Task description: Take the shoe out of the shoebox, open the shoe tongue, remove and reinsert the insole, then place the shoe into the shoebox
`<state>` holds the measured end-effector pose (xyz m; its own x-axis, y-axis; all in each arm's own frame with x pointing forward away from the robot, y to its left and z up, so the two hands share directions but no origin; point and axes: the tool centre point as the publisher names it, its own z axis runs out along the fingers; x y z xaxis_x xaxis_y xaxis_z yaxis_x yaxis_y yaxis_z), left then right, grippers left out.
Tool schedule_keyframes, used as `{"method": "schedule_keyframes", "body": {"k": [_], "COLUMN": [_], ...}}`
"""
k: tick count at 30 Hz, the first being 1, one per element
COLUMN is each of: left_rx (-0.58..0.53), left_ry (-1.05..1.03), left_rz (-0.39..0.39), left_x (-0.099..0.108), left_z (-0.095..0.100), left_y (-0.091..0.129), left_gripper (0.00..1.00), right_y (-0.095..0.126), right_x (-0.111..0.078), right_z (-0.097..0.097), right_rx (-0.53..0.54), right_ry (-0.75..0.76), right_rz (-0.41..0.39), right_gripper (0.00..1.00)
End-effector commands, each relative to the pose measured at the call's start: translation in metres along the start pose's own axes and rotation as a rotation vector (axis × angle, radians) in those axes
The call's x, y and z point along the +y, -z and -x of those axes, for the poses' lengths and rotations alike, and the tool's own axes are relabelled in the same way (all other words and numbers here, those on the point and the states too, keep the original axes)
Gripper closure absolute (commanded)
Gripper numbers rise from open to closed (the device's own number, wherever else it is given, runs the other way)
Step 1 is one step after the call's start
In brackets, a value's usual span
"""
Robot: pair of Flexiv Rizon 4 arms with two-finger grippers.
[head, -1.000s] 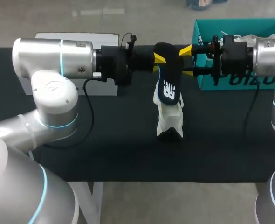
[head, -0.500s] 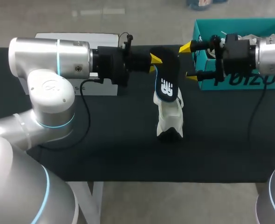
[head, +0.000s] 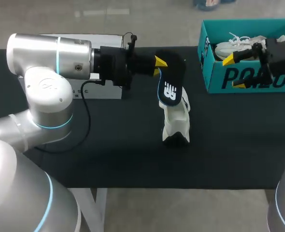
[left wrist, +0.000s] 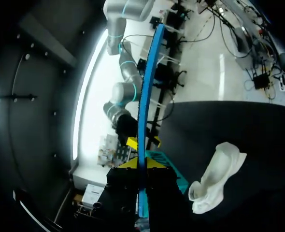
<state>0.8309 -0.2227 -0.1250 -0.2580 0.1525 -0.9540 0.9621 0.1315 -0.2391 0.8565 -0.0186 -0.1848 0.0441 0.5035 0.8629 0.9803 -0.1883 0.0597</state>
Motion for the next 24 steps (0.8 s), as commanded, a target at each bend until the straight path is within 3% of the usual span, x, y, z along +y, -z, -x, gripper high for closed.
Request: {"method": "schedule_keyframes", "body": {"k": [1, 6, 24], "left_rx": [-0.002, 0.016, 0.005], "left_ry": [0.007, 0.016, 0.036], "left_rz": [0.001, -0.006, 0.006], "left_x": [-0.001, -0.002, -0.005], "left_z": [-0.001, -0.005, -0.006], "left_y": [0.001, 0.004, 0.004], "left_gripper": [1.0, 1.0, 1.0], "right_y": [0.033, 0.046, 0.046], "right_x": [-0.013, -0.023, -0.023], "right_z": [0.0, 0.003, 0.003], "right_rx": [-0.005, -0.091, -0.091], "right_ry": [0.028, 0.067, 0.067], "right_rz": [0.031, -0.056, -0.056], "right_gripper": [0.0, 0.0, 0.0]}}
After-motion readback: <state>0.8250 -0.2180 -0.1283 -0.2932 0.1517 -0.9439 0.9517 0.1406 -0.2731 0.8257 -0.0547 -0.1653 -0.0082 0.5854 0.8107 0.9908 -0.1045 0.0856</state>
